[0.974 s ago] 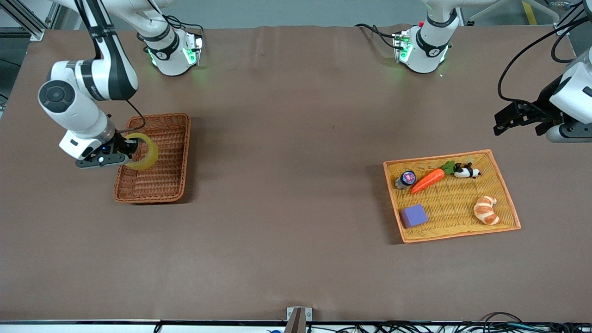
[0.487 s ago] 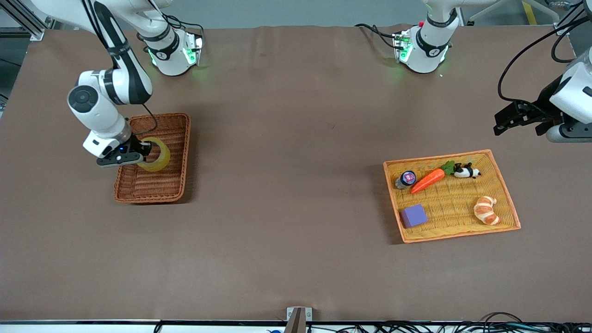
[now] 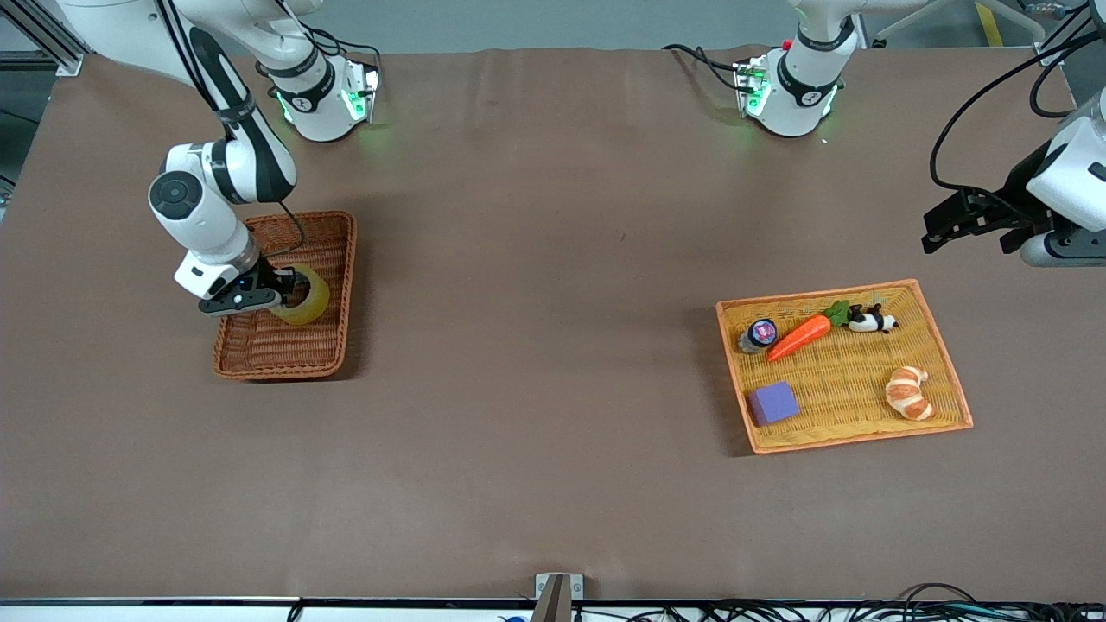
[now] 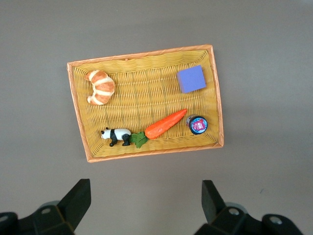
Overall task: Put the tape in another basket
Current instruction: 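Open the right gripper and raise it away from the basket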
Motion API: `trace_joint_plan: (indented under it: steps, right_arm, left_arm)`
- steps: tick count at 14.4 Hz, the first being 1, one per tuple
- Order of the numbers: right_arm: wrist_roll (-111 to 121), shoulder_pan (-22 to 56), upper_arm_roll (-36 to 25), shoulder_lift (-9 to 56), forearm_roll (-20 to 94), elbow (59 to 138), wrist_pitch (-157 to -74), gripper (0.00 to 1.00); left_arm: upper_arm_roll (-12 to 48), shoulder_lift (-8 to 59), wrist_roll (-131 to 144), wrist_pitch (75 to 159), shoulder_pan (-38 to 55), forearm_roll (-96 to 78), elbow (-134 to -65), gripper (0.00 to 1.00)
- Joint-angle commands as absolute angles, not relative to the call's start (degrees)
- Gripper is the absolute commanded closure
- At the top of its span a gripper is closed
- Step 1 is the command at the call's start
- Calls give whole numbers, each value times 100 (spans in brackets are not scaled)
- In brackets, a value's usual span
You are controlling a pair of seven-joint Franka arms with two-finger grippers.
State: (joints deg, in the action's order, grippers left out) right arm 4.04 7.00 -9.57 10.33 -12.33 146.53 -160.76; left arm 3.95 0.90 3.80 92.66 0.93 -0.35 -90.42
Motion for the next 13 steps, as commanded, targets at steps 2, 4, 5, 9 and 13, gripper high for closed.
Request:
trace_joint_plan:
  steps: [2, 4, 5, 9, 13]
  right_arm:
    - [475, 651, -923, 538, -1107, 14529, -15812, 0]
    - [405, 642, -923, 335, -1107, 14249, -15611, 0]
    - [378, 642, -914, 308, -1099, 13934, -15227, 0]
    - [360, 677, -774, 71, -1029, 12703, -13496, 0]
    - [369, 668, -633, 53, -519, 10930, -11518, 0]
  left_arm:
    - [396, 114, 360, 9193, 88, -97, -8965, 0]
    - [396, 114, 343, 9193, 79, -97, -8965, 0]
    - [396, 114, 334, 9193, 79, -114, -8965, 0]
    - [396, 114, 325, 9193, 79, -132, -8965, 0]
    - [396, 114, 342, 9193, 105, -132, -8965, 0]
